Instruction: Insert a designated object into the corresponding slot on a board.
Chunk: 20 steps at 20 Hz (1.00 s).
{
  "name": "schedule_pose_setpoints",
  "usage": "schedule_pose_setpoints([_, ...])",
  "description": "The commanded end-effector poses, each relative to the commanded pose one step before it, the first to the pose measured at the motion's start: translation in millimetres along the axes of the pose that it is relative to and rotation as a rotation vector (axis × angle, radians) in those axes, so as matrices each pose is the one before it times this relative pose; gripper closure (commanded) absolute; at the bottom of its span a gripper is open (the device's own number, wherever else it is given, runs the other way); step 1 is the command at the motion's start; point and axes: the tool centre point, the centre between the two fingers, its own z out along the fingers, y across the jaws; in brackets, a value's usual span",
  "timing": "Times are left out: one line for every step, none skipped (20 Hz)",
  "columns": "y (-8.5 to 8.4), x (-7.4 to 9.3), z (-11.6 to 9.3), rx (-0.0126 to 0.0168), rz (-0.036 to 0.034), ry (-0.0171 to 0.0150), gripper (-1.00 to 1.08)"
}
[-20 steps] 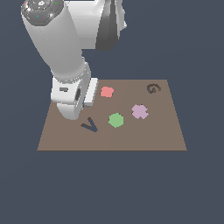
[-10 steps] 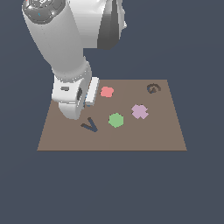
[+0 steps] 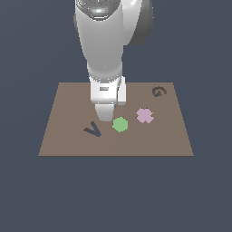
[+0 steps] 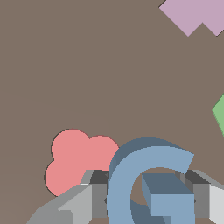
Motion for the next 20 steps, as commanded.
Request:
schedule_pose_setpoints([-7.04,35.88,-1.03,-0.00052,-0.05402,0.00041,1.08])
schedule_pose_setpoints([-2.98,16.03,-0.39,-0.00005,-0.02385,0.0,1.08])
schedule_pose_setpoints([-3.15,16.93,-0.42,-0.00005,-0.02518,-0.00001,1.08])
schedule_pose_setpoints([-3.14,16.89,-0.41,-0.00005,-0.0251,-0.00001,1.08])
schedule_pose_setpoints([-2.91,15.79,-0.39,-0.00005,-0.02344,-0.00001,1.08])
schedule_pose_setpoints([-2.67,14.7,-0.36,-0.00004,-0.02176,-0.00001,1.08])
schedule_pose_setpoints([-2.41,13.62,-0.33,-0.00003,-0.0201,0.0,1.08])
schedule_pose_setpoints([-2.17,12.55,-0.3,-0.00001,-0.01845,0.0,1.08])
schedule_pose_setpoints([-1.95,11.54,-0.28,-0.00001,-0.01691,0.0,1.08])
schedule_pose_setpoints([-1.76,10.55,-0.25,0.0,-0.01544,0.0,1.08])
schedule_pose_setpoints([-1.59,9.57,-0.23,0.0,-0.01398,0.0,1.08])
schedule_pose_setpoints([-1.41,8.57,-0.2,0.0,-0.01253,0.0,1.08])
schedule_pose_setpoints([-1.24,7.59,-0.18,0.0,-0.01107,0.0,1.08])
schedule_pose_setpoints([-1.07,6.6,-0.16,0.0,-0.00962,0.0,1.08])
schedule_pose_setpoints([-0.89,5.62,-0.13,0.0,-0.00817,0.0,1.08])
schedule_pose_setpoints([-0.72,4.63,-0.11,0.0,-0.00671,0.00001,1.08])
schedule_pose_setpoints([-0.54,3.65,-0.08,0.00001,-0.00526,0.00001,1.08])
schedule_pose_setpoints([-0.36,2.69,-0.06,0.00001,-0.00384,0.00001,1.08])
schedule_pose_setpoints([-0.19,1.68,-0.04,0.00002,-0.00234,0.00001,1.08])
schedule_pose_setpoints([-0.01,0.74,-0.01,0.00002,-0.00098,0.00002,1.08])
